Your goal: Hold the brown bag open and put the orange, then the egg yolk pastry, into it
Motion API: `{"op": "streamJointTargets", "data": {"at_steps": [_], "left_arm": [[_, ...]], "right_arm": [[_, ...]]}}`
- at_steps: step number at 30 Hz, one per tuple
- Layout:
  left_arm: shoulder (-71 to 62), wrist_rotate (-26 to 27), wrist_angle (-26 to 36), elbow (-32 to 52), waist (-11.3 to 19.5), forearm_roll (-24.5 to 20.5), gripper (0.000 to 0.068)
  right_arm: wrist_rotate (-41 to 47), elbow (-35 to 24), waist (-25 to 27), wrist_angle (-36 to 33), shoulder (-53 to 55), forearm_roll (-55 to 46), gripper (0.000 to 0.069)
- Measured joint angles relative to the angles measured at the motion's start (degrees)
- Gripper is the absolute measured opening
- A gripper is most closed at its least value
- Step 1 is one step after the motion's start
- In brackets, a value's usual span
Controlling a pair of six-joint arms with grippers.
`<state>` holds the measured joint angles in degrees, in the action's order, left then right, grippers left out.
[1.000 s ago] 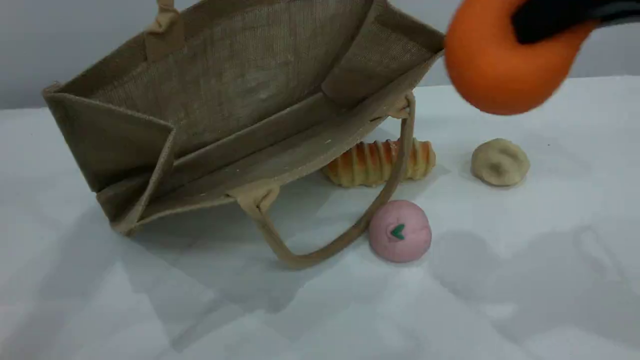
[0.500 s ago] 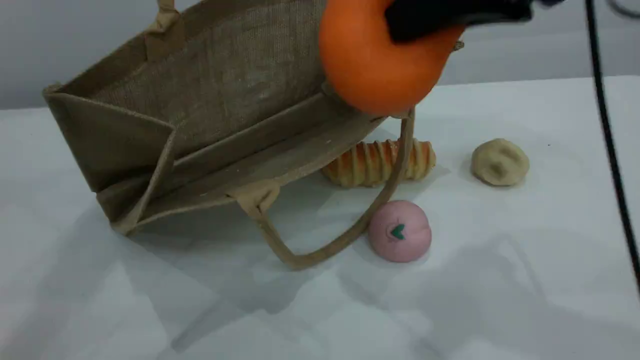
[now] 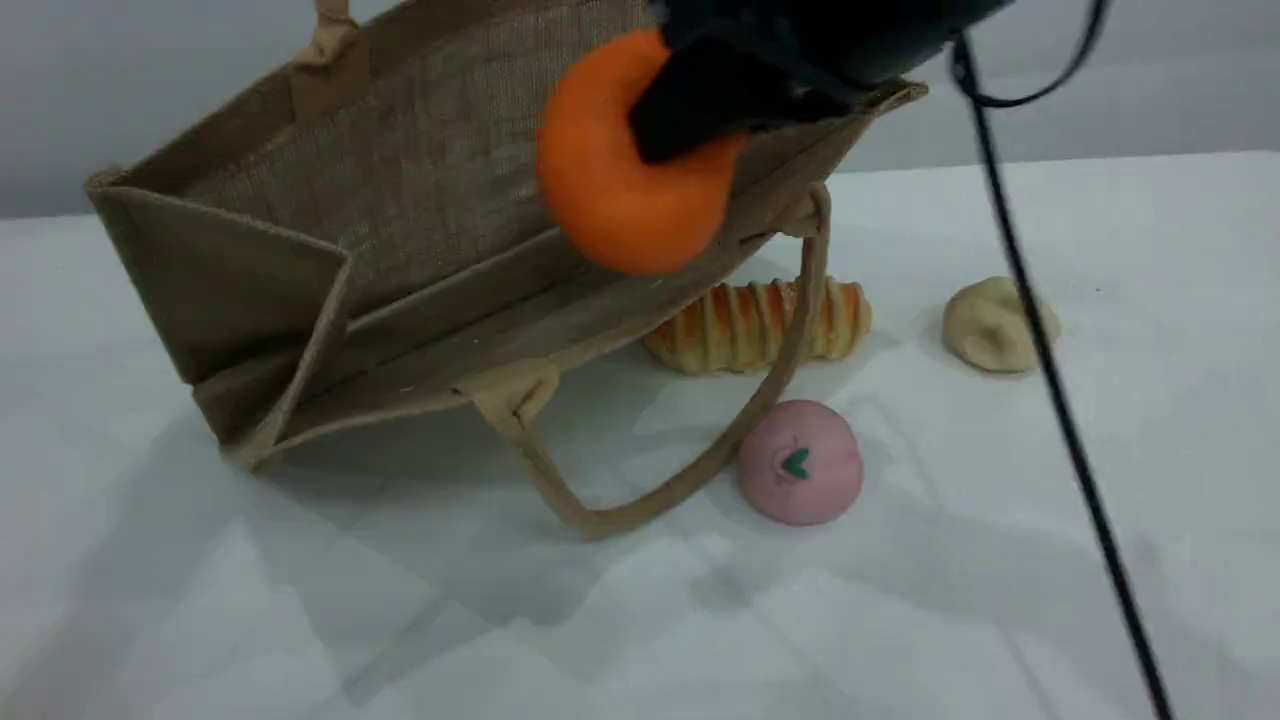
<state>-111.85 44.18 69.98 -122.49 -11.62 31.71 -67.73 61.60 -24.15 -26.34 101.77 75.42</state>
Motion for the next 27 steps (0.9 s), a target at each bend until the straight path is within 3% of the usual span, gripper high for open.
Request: {"op": "streamJointTargets", "data": {"at_steps": [12, 16, 19, 25, 27], "left_arm": [[0.00, 0.00, 0.00, 0.00, 0.00, 0.00, 0.0072], [0.00, 0.05, 0.00, 0.00, 0.00, 0.00, 0.0072], [0.00, 0.05, 0.00, 0.00, 0.00, 0.00, 0.0072], [0.00, 0.12, 0.00, 0.00, 0.00, 0.00, 0.0072], [0.00, 0.12, 0.00, 0.00, 0.00, 0.00, 0.0072]], "right_arm": [[-0.05, 13.36, 0.00, -0.51, 14.54, 0.12, 0.0052], [-0.05, 15.57, 0.00, 1.65, 16.73, 0.37, 0.0099], [-0.05, 16.57, 0.00, 1.33, 17.18, 0.32, 0.0196], [0.07, 16.67, 0.00, -0.91, 17.06, 2.59, 0.0484], [0.13, 16.67, 0.00, -1.51, 16.81, 2.59, 0.0538]]}}
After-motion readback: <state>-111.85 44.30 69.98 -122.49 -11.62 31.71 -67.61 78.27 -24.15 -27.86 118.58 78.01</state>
